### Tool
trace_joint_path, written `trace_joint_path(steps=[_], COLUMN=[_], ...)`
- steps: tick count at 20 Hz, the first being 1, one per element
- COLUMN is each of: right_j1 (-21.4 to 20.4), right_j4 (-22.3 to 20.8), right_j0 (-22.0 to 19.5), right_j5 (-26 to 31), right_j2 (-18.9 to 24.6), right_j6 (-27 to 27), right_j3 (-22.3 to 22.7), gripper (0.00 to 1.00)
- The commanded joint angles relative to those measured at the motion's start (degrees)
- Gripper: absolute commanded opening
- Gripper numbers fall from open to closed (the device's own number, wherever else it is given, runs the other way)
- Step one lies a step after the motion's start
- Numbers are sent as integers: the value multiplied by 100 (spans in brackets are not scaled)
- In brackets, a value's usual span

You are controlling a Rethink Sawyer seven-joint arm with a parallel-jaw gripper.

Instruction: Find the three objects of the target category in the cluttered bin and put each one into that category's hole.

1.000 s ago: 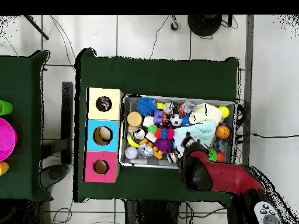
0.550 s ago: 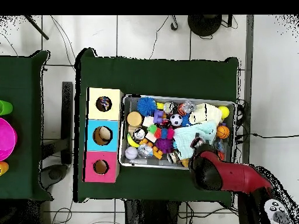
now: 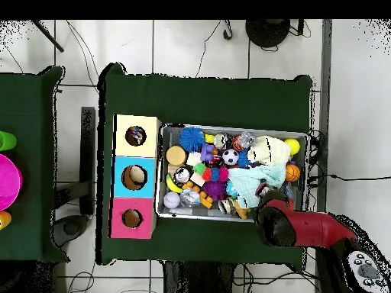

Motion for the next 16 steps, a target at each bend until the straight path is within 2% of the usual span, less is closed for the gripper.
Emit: trace_joint_path(steps=[1, 6, 7, 11, 13, 16], right_j1=[457, 547, 576, 473, 272, 44], right_j4=[-505, -584, -595, -614, -533, -349], right_j0=[-50, 139, 214, -38, 6, 210], right_j5=[37, -380, -516, -146, -24, 34], right_j2=[350, 199, 95, 491, 634, 627], right_j6=[-426, -211, -112, -275, -264, -113], right_j3=[-643, -790, -828, -654, -475, -292], gripper=[100, 100, 0, 0, 0, 0])
